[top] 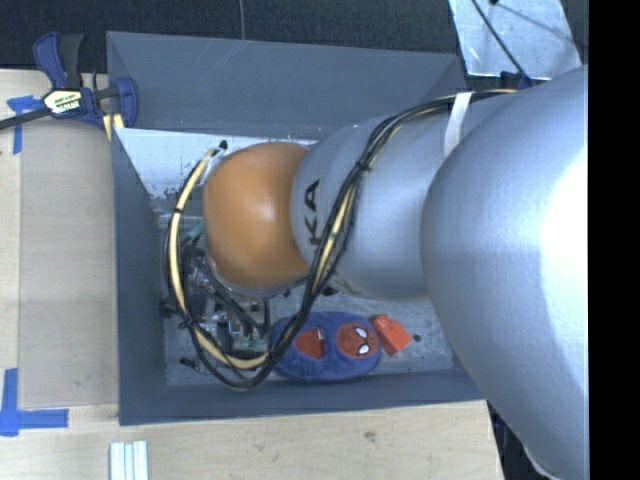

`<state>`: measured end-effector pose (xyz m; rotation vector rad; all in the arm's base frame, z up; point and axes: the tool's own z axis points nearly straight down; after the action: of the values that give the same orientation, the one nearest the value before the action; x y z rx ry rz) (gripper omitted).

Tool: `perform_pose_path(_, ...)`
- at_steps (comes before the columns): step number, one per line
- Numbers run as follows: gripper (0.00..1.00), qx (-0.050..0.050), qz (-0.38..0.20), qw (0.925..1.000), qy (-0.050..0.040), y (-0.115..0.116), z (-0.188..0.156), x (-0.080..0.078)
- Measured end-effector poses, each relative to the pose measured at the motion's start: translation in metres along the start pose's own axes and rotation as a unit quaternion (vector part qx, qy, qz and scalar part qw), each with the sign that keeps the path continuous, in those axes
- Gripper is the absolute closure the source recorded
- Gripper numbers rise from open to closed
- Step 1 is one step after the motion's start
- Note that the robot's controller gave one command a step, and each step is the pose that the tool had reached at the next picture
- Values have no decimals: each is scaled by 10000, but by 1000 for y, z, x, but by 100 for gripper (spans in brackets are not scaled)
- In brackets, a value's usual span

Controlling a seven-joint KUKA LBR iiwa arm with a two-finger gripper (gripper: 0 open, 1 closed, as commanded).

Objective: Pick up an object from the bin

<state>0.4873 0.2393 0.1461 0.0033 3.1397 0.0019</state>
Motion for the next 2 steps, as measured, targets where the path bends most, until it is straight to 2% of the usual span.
perform_pose_path(1, 0, 22, 394, 9992, 22, -34, 78, -42)
perform_pose_path(2, 100, -1, 377, 9993, -9, -31, 73, -43)
